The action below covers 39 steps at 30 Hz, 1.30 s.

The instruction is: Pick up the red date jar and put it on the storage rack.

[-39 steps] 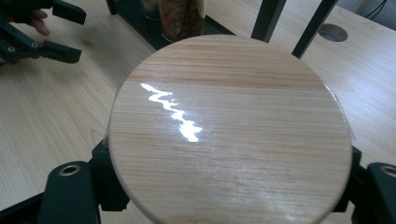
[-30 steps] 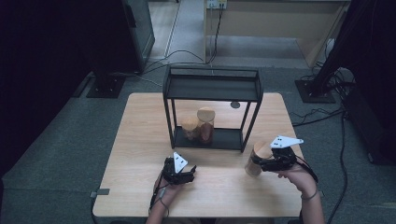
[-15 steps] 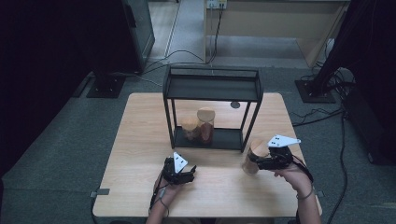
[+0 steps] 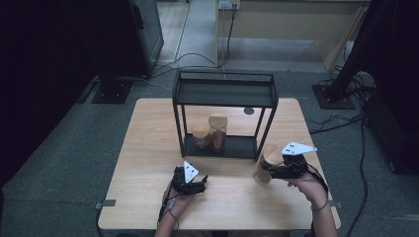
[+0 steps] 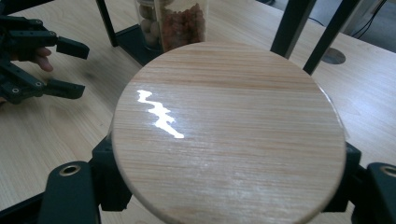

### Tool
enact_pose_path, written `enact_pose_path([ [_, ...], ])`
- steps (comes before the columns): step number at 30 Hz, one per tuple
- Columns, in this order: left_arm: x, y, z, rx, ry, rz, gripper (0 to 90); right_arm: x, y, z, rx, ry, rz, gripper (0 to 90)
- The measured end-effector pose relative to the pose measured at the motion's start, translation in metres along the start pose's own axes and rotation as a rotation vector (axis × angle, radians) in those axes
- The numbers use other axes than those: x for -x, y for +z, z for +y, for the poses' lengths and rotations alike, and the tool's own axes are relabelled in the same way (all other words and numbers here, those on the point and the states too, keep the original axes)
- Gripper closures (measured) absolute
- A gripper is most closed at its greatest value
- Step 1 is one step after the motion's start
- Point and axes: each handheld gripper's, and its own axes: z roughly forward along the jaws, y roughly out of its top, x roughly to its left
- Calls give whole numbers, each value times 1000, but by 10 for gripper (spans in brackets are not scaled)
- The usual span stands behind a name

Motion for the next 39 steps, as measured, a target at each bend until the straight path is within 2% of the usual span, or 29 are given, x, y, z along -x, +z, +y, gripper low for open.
enact_pose_path([
  [13,0,0,0,-3,2,-2,217,-9,5,4,12,-26,11,248],
  [23,0,0,0,-1,1,-1,217,-13,7,4,19,-10,4,248],
  [39,0,0,0,2,1,0,217,-19,15,6,17,-23,14,248],
])
